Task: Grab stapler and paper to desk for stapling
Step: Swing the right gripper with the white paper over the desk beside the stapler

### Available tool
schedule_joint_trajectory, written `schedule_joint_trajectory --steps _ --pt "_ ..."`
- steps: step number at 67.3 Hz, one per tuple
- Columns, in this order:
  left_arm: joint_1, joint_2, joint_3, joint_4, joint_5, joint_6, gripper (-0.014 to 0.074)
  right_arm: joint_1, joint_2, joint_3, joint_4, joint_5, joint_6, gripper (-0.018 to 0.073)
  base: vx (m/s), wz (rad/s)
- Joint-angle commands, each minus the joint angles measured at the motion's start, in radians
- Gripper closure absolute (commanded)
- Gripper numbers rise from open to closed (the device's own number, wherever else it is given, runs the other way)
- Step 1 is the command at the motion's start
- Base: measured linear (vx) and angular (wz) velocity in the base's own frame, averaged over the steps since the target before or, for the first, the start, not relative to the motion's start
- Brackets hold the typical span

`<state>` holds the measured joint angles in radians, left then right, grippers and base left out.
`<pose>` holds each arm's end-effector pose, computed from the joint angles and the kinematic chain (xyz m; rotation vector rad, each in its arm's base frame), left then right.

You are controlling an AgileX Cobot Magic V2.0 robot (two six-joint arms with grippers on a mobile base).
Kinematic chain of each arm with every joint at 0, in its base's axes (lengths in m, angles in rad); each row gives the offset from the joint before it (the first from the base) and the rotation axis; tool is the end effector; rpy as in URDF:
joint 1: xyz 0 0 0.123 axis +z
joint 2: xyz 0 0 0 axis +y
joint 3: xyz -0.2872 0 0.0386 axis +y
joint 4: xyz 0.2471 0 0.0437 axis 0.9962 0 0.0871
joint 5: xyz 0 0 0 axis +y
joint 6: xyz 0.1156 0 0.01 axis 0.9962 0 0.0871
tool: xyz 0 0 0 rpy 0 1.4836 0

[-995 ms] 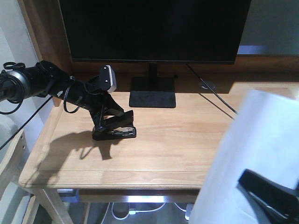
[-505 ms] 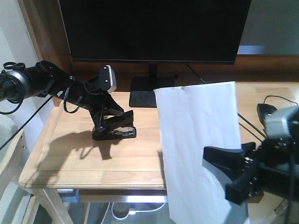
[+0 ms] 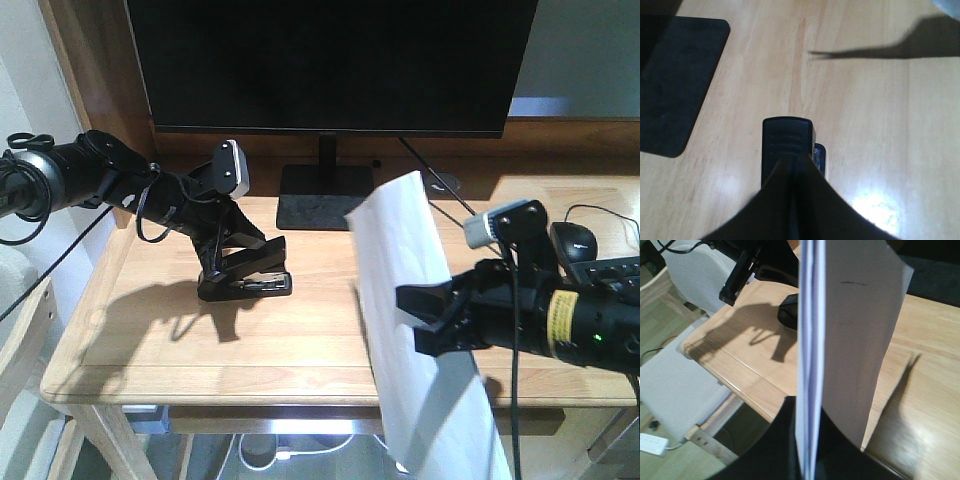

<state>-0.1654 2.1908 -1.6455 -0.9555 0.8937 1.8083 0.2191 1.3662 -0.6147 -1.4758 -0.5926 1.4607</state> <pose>0.4556 -0.1510 0.1646 1.5546 1.7948 -0.5000 0.2490 0.1214 0.2207 -0.5665 2.0780 0.7667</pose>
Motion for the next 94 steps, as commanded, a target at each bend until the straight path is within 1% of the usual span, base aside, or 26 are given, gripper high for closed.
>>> schedule_joint_trajectory --steps 1,6,9,13,17,22,28,33,38,42,51,55,59,63,68,76,78,85,94 --pt "-0.003 -0.066 -0.029 -0.053 0.012 -0.01 0.0603 0.002 0.004 -0.053 0.054 -0.182 -0.031 0.0561 0.0 0.0" --pt "-0.003 -0.066 -0.029 -0.053 0.012 -0.01 0.0603 0.002 0.007 -0.073 0.054 -0.289 -0.043 0.0561 0.0 0.0" --pt "-0.003 -0.066 -0.029 -0.053 0.012 -0.01 0.0603 0.002 0.007 -0.085 0.055 -0.314 -0.051 0.0561 0.0 0.0" --pt "-0.003 -0.066 -0.029 -0.053 0.012 -0.01 0.0603 0.002 0.007 -0.092 0.058 -0.304 -0.055 0.0561 0.0 0.0" --pt "-0.003 -0.066 -0.029 -0.053 0.012 -0.01 0.0603 0.002 0.01 -0.091 0.074 -0.246 -0.079 0.0561 0.0 0.0" --pt "-0.003 -0.066 -0.029 -0.053 0.012 -0.01 0.0603 0.002 0.027 -0.089 0.083 -0.119 -0.107 0.0561 0.0 0.0" --pt "-0.003 -0.066 -0.029 -0.053 0.012 -0.01 0.0603 0.002 0.063 -0.089 0.14 0.014 -0.138 0.0561 0.0 0.0" --pt "-0.003 -0.066 -0.029 -0.053 0.012 -0.01 0.0603 0.002 0.109 -0.089 0.235 0.08 -0.192 0.0561 0.0 0.0" --pt "-0.003 -0.066 -0.029 -0.053 0.012 -0.01 0.0603 0.002 0.17 -0.089 0.352 0.084 -0.272 0.0561 0.0 0.0" --pt "-0.003 -0.066 -0.029 -0.053 0.012 -0.01 0.0603 0.002 0.224 -0.089 0.442 0.068 -0.336 0.0561 0.0 0.0" --pt "-0.003 -0.066 -0.029 -0.053 0.012 -0.01 0.0603 0.002 0.315 -0.089 0.654 0.013 -0.438 0.0561 0.0 0.0" --pt "-0.003 -0.066 -0.029 -0.053 0.012 -0.01 0.0603 0.002 0.338 -0.089 0.726 -0.014 -0.474 0.0561 0.0 0.0" --pt "-0.003 -0.066 -0.029 -0.053 0.012 -0.01 0.0603 0.002 0.355 -0.089 0.776 -0.046 -0.49 0.0561 0.0 0.0" --pt "-0.003 -0.066 -0.029 -0.053 0.012 -0.01 0.0603 0.002 0.366 -0.089 0.796 -0.062 -0.511 0.0561 0.0 0.0" --pt "-0.003 -0.066 -0.029 -0.053 0.012 -0.01 0.0603 0.002 0.376 -0.089 0.794 -0.077 -0.538 0.0561 0.0 0.0" --pt "-0.003 -0.066 -0.029 -0.053 0.012 -0.01 0.0603 0.002 0.38 -0.089 0.728 -0.156 -0.586 0.0561 0.0 0.0" --pt "-0.003 -0.066 -0.029 -0.053 0.012 -0.01 0.0603 0.002 0.38 -0.089 0.725 -0.186 -0.594 0.0561 0.0 0.0" --pt "-0.003 -0.066 -0.029 -0.053 0.012 -0.01 0.0603 0.002 0.386 -0.089 0.748 -0.234 -0.6 0.0561 0.0 0.0" --pt "-0.003 -0.066 -0.029 -0.053 0.012 -0.01 0.0603 0.002 0.417 -0.09 0.759 -0.244 -0.61 0.0561 0.0 0.0"
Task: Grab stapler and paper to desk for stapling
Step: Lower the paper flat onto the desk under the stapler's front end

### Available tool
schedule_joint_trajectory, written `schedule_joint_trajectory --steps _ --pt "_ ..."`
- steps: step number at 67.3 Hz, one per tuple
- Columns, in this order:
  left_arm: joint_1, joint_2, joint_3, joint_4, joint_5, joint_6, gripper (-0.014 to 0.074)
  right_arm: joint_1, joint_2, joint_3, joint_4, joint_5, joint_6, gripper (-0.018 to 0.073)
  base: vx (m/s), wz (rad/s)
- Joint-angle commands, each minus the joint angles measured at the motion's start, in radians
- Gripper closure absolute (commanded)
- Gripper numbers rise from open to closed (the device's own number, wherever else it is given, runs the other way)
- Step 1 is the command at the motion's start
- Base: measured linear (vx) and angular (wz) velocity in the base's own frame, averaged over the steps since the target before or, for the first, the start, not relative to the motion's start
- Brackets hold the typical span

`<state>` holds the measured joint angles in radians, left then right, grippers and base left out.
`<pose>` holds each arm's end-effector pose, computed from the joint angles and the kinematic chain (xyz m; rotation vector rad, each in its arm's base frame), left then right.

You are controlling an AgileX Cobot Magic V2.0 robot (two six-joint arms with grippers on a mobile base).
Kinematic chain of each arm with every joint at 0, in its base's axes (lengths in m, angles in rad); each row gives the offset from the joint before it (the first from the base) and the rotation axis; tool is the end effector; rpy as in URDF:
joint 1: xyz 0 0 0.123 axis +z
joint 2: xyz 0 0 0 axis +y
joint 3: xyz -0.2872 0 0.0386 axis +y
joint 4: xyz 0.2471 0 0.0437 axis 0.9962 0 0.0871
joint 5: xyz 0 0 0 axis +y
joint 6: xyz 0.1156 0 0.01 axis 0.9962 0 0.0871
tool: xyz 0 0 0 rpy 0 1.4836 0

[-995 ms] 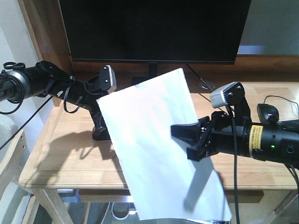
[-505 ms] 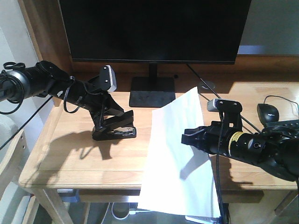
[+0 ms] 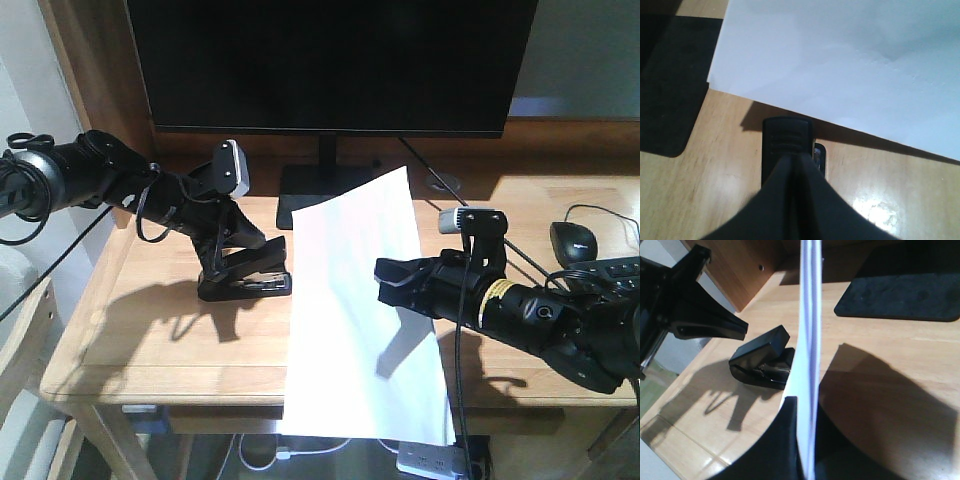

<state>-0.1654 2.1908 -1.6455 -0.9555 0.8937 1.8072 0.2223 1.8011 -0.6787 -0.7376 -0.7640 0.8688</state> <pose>0.4556 -0.1510 0.1646 1.5537 1.7958 -0.5005 0.3231 0.1283 0.1483 -0.2551 2.0124 0.8068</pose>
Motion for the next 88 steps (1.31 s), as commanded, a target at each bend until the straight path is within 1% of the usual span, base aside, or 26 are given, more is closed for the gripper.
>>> schedule_joint_trajectory --steps 1,9,27,38,57,64,71,82,88 --pt "-0.003 -0.066 -0.029 -0.053 0.012 -0.009 0.0603 -0.001 -0.013 -0.026 0.021 -0.073 -0.018 0.0561 0.0 0.0" --pt "-0.003 -0.066 -0.029 -0.053 0.012 -0.009 0.0603 -0.001 0.026 -0.026 0.026 -0.103 -0.018 0.0561 0.0 0.0" --pt "-0.003 -0.066 -0.029 -0.053 0.012 -0.009 0.0603 -0.001 0.07 -0.027 0.068 -0.193 -0.053 0.0561 0.0 0.0" --pt "-0.003 -0.066 -0.029 -0.053 0.012 -0.009 0.0603 -0.001 0.07 -0.027 0.105 -0.179 -0.069 0.0561 0.0 0.0" --pt "-0.003 -0.066 -0.029 -0.053 0.012 -0.009 0.0603 -0.001 0.07 -0.027 0.16 -0.152 -0.148 0.0561 0.0 0.0" --pt "-0.003 -0.066 -0.029 -0.053 0.012 -0.009 0.0603 -0.001 0.07 -0.029 0.181 -0.152 -0.154 0.0561 0.0 0.0" --pt "-0.003 -0.066 -0.029 -0.053 0.012 -0.009 0.0603 -0.001 0.081 -0.043 0.166 -0.148 -0.152 0.0561 0.0 0.0" --pt "-0.003 -0.066 -0.029 -0.053 0.012 -0.009 0.0603 -0.001 0.119 -0.077 0.093 -0.153 -0.087 0.0561 0.0 0.0" --pt "-0.003 -0.066 -0.029 -0.053 0.012 -0.009 0.0603 -0.001 0.134 -0.078 0.075 -0.179 -0.082 0.0561 0.0 0.0"
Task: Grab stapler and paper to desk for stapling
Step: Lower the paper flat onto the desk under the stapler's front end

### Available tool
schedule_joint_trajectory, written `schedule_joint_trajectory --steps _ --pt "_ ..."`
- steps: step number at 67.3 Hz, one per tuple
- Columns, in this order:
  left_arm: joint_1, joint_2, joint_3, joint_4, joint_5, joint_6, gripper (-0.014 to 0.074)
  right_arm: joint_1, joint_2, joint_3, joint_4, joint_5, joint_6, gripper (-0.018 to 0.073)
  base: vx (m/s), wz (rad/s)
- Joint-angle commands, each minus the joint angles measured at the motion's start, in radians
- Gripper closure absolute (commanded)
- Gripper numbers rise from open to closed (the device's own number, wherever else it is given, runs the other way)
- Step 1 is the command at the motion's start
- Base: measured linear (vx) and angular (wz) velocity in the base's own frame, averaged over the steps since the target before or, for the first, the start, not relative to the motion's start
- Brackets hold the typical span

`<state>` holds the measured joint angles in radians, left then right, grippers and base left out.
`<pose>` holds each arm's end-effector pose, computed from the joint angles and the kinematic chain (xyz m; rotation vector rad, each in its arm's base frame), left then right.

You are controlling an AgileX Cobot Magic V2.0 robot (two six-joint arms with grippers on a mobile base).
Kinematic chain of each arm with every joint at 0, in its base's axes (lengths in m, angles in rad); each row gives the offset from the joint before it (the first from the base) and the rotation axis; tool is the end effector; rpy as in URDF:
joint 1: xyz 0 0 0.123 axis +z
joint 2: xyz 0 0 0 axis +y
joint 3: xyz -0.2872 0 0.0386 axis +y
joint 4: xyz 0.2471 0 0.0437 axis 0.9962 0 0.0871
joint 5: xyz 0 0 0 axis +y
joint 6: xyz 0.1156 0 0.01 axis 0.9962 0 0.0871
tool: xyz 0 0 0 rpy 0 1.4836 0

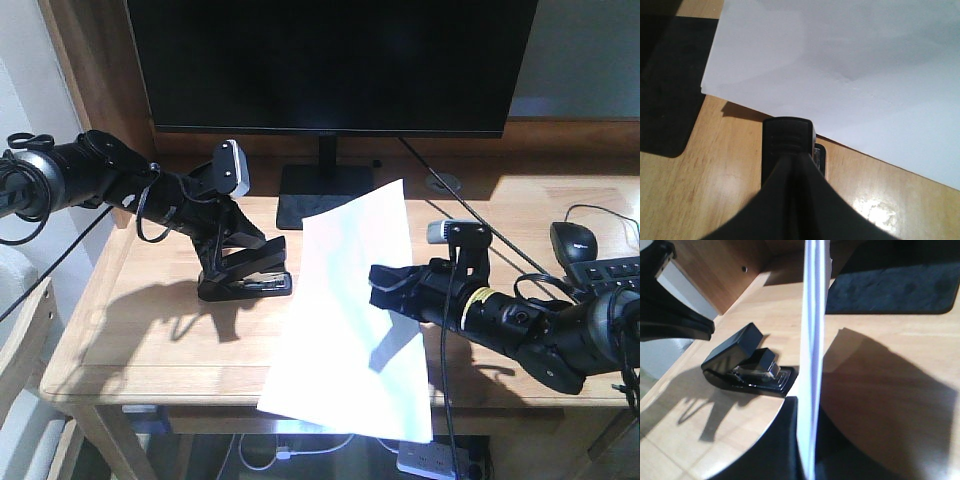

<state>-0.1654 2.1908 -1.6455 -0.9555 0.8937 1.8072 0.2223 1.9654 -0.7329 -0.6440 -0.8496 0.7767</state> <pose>0.4556 -0.1510 0.1646 1.5537 1.7958 -0.5005 0.3439 0.1313 0.1136 -0.2186 2.0097 0.8083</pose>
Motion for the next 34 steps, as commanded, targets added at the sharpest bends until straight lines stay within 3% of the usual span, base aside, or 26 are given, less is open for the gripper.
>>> schedule_joint_trajectory --steps 1,22,34 --pt "-0.003 -0.066 -0.029 -0.053 0.012 -0.009 0.0603 -0.001 -0.031 -0.024 -0.021 -0.096 0.01 0.0561 0.0 0.0" --pt "-0.003 -0.066 -0.029 -0.053 0.012 -0.009 0.0603 -0.001 -0.031 -0.023 -0.087 -0.169 0.031 0.0561 0.0 0.0" --pt "-0.003 -0.066 -0.029 -0.053 0.012 -0.009 0.0603 -0.001 -0.031 -0.023 -0.086 -0.138 0.039 0.0561 0.0 0.0"
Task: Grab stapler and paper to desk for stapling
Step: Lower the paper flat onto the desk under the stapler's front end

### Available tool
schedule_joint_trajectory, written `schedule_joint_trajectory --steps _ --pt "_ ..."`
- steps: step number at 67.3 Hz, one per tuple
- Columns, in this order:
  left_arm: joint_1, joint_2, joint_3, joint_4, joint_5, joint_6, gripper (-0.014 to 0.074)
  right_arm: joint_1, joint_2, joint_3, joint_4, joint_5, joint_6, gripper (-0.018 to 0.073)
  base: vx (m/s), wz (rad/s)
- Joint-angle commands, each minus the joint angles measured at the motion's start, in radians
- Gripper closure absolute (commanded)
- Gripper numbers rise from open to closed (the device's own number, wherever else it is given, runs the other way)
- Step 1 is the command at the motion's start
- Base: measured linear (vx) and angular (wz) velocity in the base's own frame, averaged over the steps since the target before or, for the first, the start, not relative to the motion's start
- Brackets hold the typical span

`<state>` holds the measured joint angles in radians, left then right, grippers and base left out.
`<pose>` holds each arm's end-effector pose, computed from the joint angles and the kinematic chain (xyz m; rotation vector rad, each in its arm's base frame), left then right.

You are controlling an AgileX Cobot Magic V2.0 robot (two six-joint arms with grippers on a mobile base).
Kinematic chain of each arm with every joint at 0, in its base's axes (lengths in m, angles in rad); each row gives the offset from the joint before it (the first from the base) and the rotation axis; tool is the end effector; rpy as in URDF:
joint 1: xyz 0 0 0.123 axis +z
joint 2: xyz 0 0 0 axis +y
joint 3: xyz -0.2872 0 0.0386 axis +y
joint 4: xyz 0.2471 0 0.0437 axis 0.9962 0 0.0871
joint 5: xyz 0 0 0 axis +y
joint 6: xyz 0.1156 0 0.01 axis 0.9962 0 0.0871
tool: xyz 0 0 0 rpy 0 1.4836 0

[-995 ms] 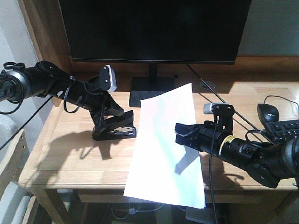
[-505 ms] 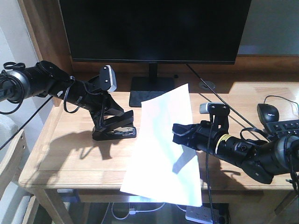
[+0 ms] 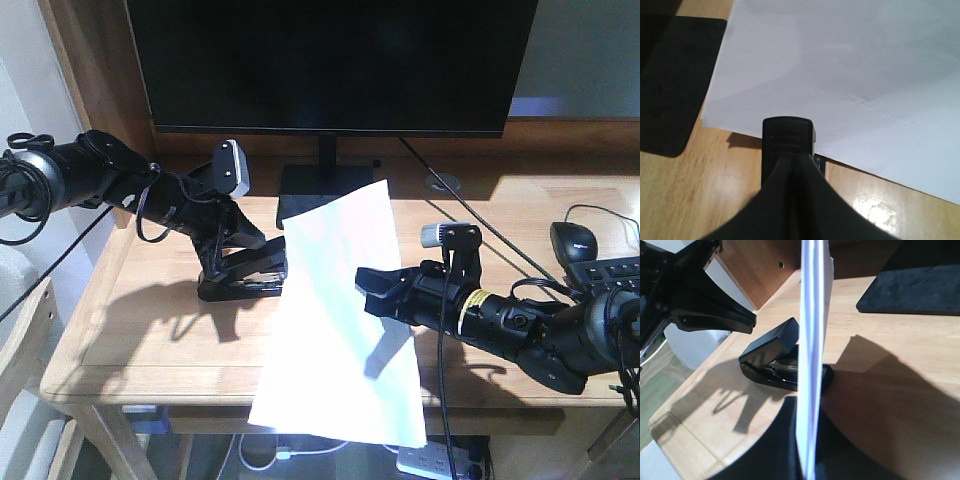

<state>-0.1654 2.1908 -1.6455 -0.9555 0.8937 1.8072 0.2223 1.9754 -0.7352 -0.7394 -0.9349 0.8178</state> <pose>0.4556 -0.1510 0.1646 1.5537 1.7958 -0.5005 0.3383 0.1409 0.1172 -0.2968 1.9629 0.9110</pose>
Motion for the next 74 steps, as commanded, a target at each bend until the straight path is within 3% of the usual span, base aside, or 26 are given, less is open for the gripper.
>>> schedule_joint_trajectory --steps 1,23,42,54,74 --pt "-0.003 -0.066 -0.029 -0.053 0.012 -0.009 0.0603 -0.001 -0.041 -0.02 0.01 -0.048 -0.002 0.0561 0.0 0.0" --pt "-0.003 -0.066 -0.029 -0.053 0.012 -0.009 0.0603 -0.001 0.044 -0.061 0.065 -0.06 -0.004 0.0561 0.0 0.0" --pt "-0.003 -0.066 -0.029 -0.053 0.012 -0.009 0.0603 -0.001 0.101 -0.136 0.068 -0.074 0.059 0.0561 0.0 0.0" --pt "-0.003 -0.066 -0.029 -0.053 0.012 -0.009 0.0603 0.049 0.127 -0.192 0.083 -0.062 0.074 0.0561 0.0 0.0" --pt "-0.003 -0.066 -0.029 -0.053 0.012 -0.009 0.0603 0.127 0.14 -0.272 0.267 0.116 0.04 0.056 0.0 0.0"
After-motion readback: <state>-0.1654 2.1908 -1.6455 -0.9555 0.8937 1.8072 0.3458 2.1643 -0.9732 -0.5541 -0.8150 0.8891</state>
